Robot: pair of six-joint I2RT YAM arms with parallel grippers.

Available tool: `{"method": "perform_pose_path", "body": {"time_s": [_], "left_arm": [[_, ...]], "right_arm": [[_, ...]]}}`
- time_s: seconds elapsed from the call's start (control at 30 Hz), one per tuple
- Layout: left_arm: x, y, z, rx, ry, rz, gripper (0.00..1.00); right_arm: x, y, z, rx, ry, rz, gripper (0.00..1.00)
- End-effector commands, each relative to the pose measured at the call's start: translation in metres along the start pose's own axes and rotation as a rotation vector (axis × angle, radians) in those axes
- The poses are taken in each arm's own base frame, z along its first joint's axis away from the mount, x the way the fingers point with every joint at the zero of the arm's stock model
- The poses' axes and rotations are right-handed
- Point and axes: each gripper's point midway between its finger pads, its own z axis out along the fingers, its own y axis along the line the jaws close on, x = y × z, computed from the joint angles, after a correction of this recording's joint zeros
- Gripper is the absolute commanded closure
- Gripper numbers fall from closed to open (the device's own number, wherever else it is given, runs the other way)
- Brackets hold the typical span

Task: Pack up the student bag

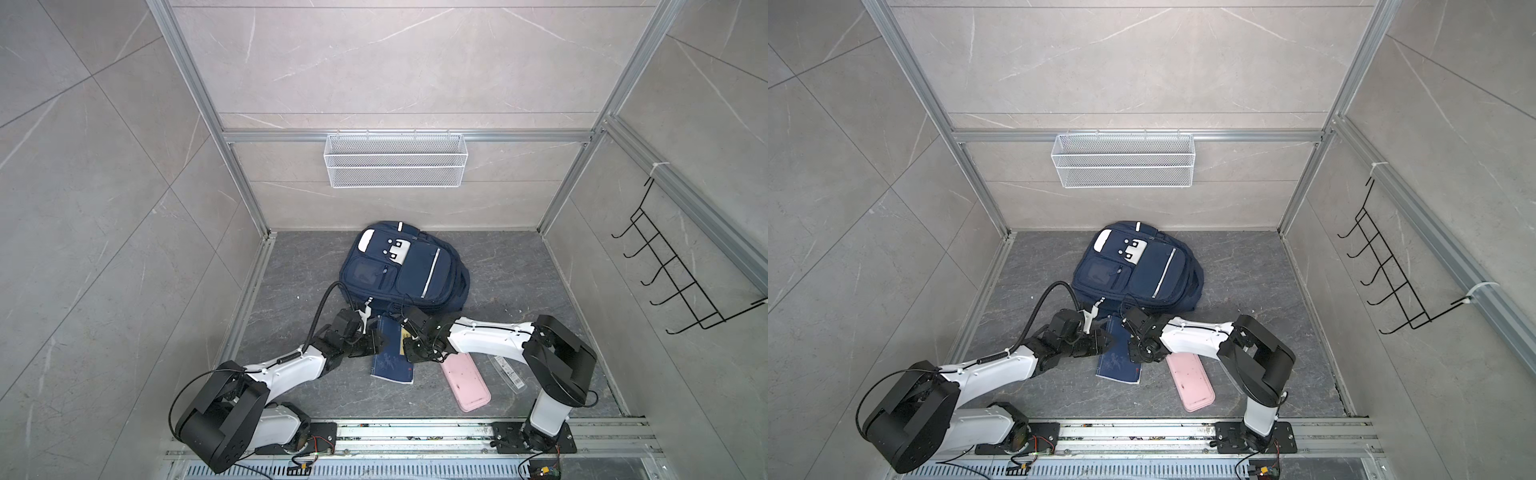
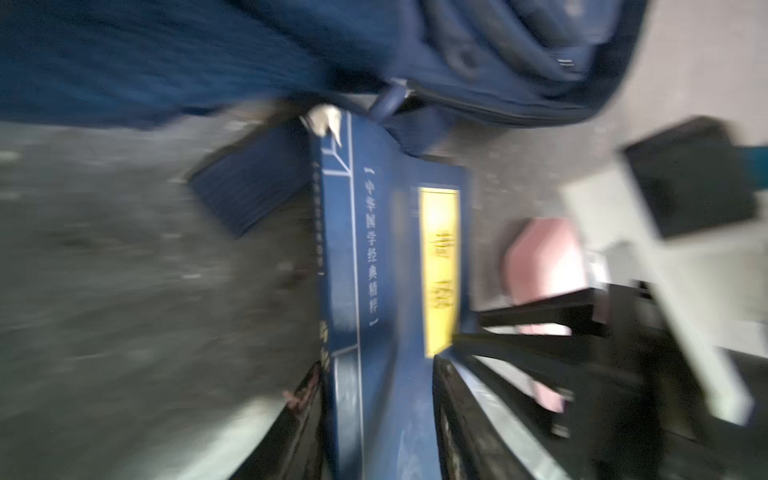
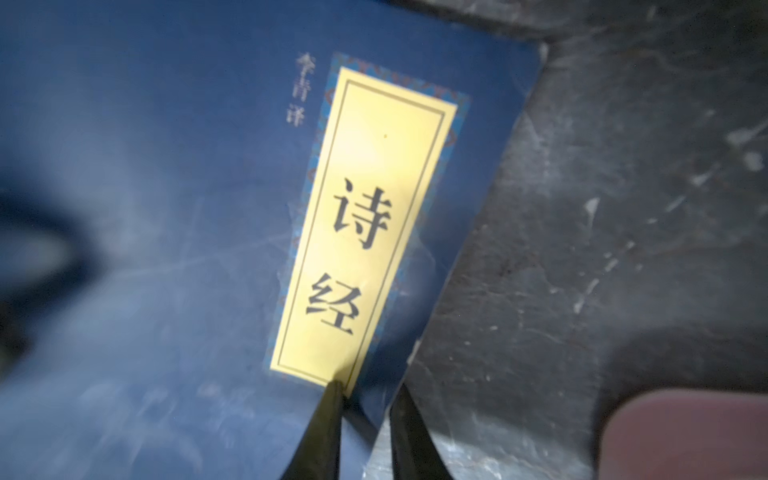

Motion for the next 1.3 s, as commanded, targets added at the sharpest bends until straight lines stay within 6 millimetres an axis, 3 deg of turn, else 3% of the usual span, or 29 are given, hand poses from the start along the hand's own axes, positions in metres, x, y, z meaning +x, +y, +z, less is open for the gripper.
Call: {"method": "perform_pose_path", "body": {"time_s": [0.0,0.3,0.5,0.6,0.73,0.93,1.07,1.27], "left_arm": [[0.005,-0.061,-0.007,0.248,0.054,0.068,0.57],[0.008,-0.036,0.000,0.107,0.083,0.030,0.63],[0.002,-0.038,-0.004,0.082,0.080,0.046,0.91],[-0.003,-0.045,-0.009,0.091,0.072,0.059,1.00],[-0.014,-0.059,-0.020,0.134,0.043,0.084,1.00],[-0.035,-0.093,-0.049,0.294,-0.029,0.116,1.00],[-0.048,-0.114,-0.067,0.407,-0.057,0.125,1.00],[-0.059,-0.134,-0.083,0.542,-0.077,0.116,1.00]], "right_arm": [[0.035,-0.035,0.041,0.120,0.107,-0.025,0.78],[0.036,-0.036,0.039,0.122,0.102,-0.025,0.78],[0.031,-0.033,0.025,0.112,0.083,-0.022,0.71],[0.019,-0.026,0.004,0.074,0.036,-0.023,0.59],[-0.006,-0.023,-0.037,-0.008,-0.046,0.013,0.38],[-0.045,-0.021,-0.114,-0.261,-0.230,0.102,0.31],[-0.059,-0.009,-0.154,-0.419,-0.321,0.092,0.30],[-0.064,0.006,-0.175,-0.551,-0.361,0.073,0.30]]}}
